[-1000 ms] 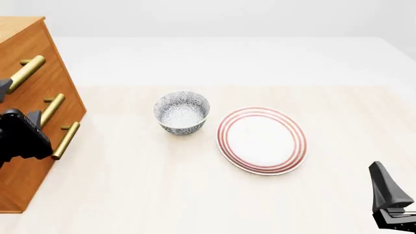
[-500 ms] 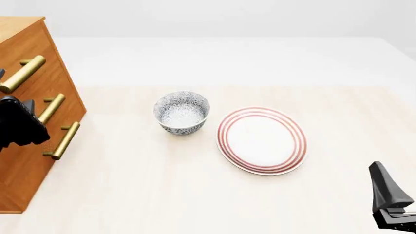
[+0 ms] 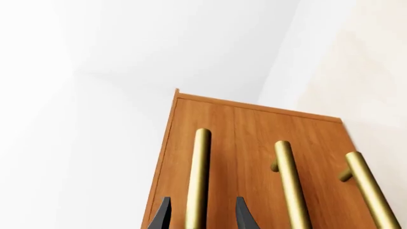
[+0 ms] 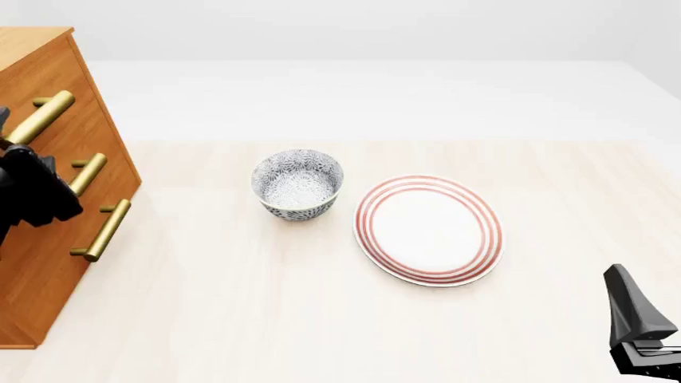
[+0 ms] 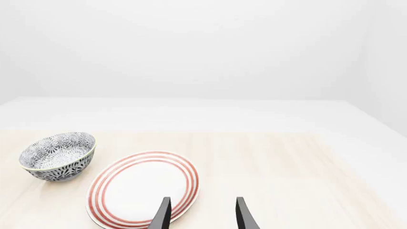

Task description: Open the top drawer of the cabinet.

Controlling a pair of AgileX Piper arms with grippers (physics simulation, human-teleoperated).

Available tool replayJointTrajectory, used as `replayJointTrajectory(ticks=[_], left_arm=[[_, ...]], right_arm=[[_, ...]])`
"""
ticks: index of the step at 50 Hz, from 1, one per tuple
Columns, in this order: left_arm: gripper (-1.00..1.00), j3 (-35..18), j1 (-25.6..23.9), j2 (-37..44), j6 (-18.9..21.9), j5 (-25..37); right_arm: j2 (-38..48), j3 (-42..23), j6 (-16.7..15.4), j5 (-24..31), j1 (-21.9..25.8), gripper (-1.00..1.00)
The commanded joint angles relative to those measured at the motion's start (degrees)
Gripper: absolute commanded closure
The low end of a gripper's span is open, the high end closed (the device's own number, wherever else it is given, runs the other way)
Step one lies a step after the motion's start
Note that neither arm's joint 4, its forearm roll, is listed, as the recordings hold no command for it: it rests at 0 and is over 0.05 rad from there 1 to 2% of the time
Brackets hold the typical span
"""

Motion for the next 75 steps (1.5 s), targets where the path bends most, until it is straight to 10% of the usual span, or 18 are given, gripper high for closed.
replayJointTrajectory(ticks=[1,3,4,35,75], left_arm=[[-1.0,-1.2,1.31,2.84,-0.58,-1.04],[-1.0,-1.23,1.43,2.65,-0.79,-0.84],[1.0,-1.03,1.41,2.47,-0.69,-1.45],[1.0,5.91,-1.53,-2.61,5.04,-4.01],[1.0,2.71,-9.56,-2.45,6.26,-1.37]], right_arm=[[0.0,0.0,0.0,0.01,-0.01,-1.0],[0.0,0.0,0.0,0.0,0.0,-1.0],[0.0,0.0,0.0,0.0,0.01,-1.0],[0.0,0.0,0.01,0.0,0.01,-1.0],[0.0,0.0,0.0,-0.01,0.0,-1.0]])
